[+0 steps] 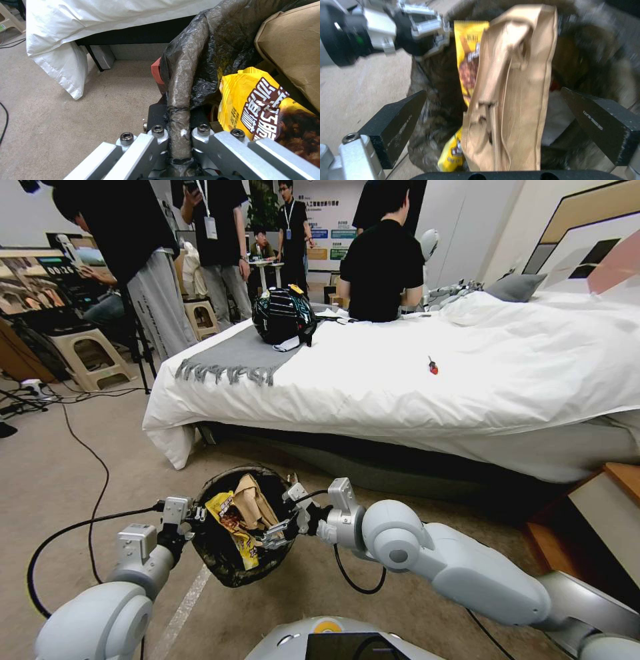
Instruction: Pick up the trash bin, then pick up the garbage from the floor and place it into the trash bin.
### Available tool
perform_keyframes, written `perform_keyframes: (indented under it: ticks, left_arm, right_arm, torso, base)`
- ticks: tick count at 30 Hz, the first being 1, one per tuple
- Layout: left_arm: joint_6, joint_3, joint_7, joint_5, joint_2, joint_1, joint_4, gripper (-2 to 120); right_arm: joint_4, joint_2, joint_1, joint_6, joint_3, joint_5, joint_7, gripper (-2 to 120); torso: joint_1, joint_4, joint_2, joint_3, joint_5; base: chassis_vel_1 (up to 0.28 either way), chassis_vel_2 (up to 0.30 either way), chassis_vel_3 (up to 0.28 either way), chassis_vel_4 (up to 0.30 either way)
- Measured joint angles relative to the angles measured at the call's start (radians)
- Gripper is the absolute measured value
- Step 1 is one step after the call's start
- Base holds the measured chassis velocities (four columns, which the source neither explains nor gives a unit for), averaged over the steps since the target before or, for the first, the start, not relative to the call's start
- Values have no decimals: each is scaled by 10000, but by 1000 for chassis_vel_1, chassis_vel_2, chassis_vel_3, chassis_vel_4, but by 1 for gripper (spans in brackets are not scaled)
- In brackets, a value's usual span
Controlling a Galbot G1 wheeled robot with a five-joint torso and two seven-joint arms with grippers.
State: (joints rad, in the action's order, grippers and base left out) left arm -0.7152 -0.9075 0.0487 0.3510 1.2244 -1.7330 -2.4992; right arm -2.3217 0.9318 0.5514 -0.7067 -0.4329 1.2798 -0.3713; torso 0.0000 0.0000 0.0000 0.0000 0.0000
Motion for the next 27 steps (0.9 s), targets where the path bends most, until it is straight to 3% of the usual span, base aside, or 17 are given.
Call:
perform_keyframes:
  ticks: [10,14,16,21,27]
  left_arm:
    - [0,13,5,-7,28,6,13,1]
    - [0,-1,6,-7,45,6,29,1]
    - [0,-6,7,-15,63,10,59,1]
    - [5,-13,17,-43,111,0,70,1]
    - [7,-76,22,-61,188,-71,23,1]
  right_arm:
    - [-534,-157,-49,855,1060,-381,337,100]
    - [-598,-543,426,1817,1545,-1792,976,100]
    - [-501,-832,1075,2849,1805,-3127,1241,100]
    - [-228,-1042,2041,4226,2107,-4949,941,100]
    - [178,-1121,3350,5143,3019,-6654,722,100]
  torso:
    - [0,2,0,0,0]
    - [0,0,0,0,0]
    - [0,-3,0,0,1]
    - [0,2,0,0,1]
    - [0,-1,0,0,3]
  base:
    - [0,0,0,0]
    - [0,0,0,0]
    - [0,0,0,0]
    - [0,0,0,0]
    - [0,0,0,0]
